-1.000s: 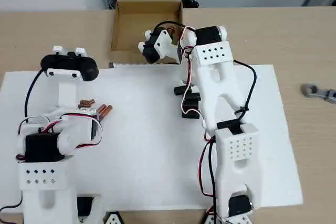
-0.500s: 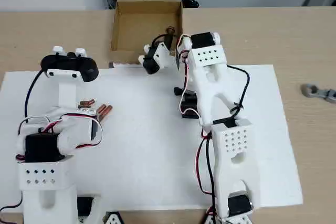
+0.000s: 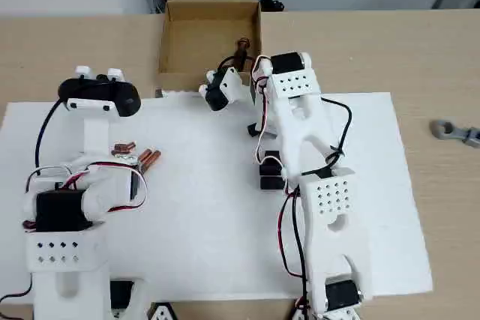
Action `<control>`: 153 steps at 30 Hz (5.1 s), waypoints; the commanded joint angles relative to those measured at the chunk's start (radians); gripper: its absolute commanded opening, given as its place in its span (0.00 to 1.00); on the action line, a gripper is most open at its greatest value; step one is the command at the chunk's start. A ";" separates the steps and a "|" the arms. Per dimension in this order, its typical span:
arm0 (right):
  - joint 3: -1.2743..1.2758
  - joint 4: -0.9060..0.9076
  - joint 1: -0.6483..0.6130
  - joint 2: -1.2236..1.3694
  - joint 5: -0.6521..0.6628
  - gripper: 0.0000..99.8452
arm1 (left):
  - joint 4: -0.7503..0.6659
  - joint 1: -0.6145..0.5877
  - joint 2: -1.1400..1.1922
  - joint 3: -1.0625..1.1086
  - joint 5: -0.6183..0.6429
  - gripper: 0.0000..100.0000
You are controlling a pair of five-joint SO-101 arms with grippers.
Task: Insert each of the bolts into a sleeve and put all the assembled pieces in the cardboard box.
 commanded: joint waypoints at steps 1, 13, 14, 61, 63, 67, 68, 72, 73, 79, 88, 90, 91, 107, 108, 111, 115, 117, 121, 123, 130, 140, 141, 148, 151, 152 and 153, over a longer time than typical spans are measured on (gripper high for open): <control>-0.009 -0.030 -0.036 0.036 0.018 0.15 | 0.002 -0.003 -0.020 -0.004 -0.002 0.00; -0.008 0.038 -0.116 0.087 0.018 0.14 | 0.002 -0.003 -0.025 0.031 -0.002 0.00; -0.005 0.038 -0.119 0.087 0.018 0.12 | 0.002 -0.003 -0.025 0.031 -0.002 0.00; 0.295 0.053 -0.166 -0.536 -0.164 0.24 | 0.020 -0.005 -0.025 -0.048 -0.002 0.00; 0.295 0.050 -0.177 -0.529 -0.163 0.27 | 0.023 -0.005 -0.025 -0.045 -0.002 0.00; 0.295 0.048 -0.189 -0.446 -0.160 0.23 | 0.035 -0.005 -0.025 -0.045 -0.002 0.00; 0.293 0.047 -0.189 -0.420 -0.158 0.22 | 0.035 -0.005 -0.025 -0.045 -0.002 0.00; 0.292 0.008 -0.188 -0.320 -0.160 0.22 | 0.035 -0.005 -0.023 -0.045 -0.002 0.00; 0.292 -0.005 -0.188 -0.298 -0.161 0.22 | 0.035 -0.005 -0.023 -0.045 -0.002 0.00; 0.290 -0.056 -0.186 -0.205 -0.163 0.22 | 0.035 -0.005 -0.023 -0.045 -0.002 0.00; 0.290 -0.050 -0.174 -0.165 -0.161 0.22 | 0.037 -0.005 -0.023 -0.045 -0.002 0.00; 0.290 -0.047 -0.166 -0.165 -0.160 0.21 | 0.037 -0.005 -0.023 -0.045 -0.002 0.00; 0.290 -0.047 -0.165 -0.165 -0.160 0.19 | 0.037 -0.005 -0.023 -0.045 -0.002 0.00; 0.276 0.007 -0.157 -0.174 -0.164 0.00 | 0.078 -0.005 -0.025 -0.047 -0.002 0.00; 0.270 0.016 -0.156 -0.174 -0.164 0.00 | 0.078 -0.005 -0.025 -0.048 -0.002 0.00; 0.256 0.038 -0.143 -0.203 -0.164 0.00 | 0.075 -0.005 -0.025 -0.048 -0.002 0.00; 0.255 0.041 -0.119 -0.312 -0.195 0.00 | 0.072 -0.005 -0.025 -0.050 -0.003 0.00; 0.255 0.044 -0.116 -0.377 -0.199 0.00 | 0.071 -0.005 -0.025 -0.051 -0.003 0.00; 0.255 0.044 -0.107 -0.496 -0.261 0.00 | 0.069 -0.005 -0.025 -0.051 -0.003 0.00; 0.255 0.044 -0.104 -0.564 -0.304 0.00 | 0.069 -0.005 -0.025 -0.051 -0.003 0.00; 0.255 0.045 -0.105 -0.905 -0.641 0.00 | 0.069 -0.005 -0.025 -0.051 -0.003 0.00; 0.433 0.050 -0.088 -1.452 -0.944 0.00 | -0.012 -0.006 -0.025 -0.053 -0.003 0.00; 0.485 0.048 -0.088 -1.514 -0.956 0.00 | -0.018 -0.006 -0.025 -0.053 -0.003 0.00; 0.964 -0.070 -0.090 -1.933 -0.968 0.00 | -0.084 -0.003 -0.025 -0.051 -0.002 0.00; 1.244 -0.236 -0.096 -2.107 -1.046 0.00 | -0.135 0.002 -0.025 -0.051 0.006 0.00; 1.338 -0.308 -0.096 -2.163 -1.085 0.00 | -0.153 0.002 -0.023 -0.051 0.021 0.00; 1.438 -0.384 -0.096 -2.215 -1.119 0.00 | -0.175 0.002 -0.023 -0.051 0.041 0.00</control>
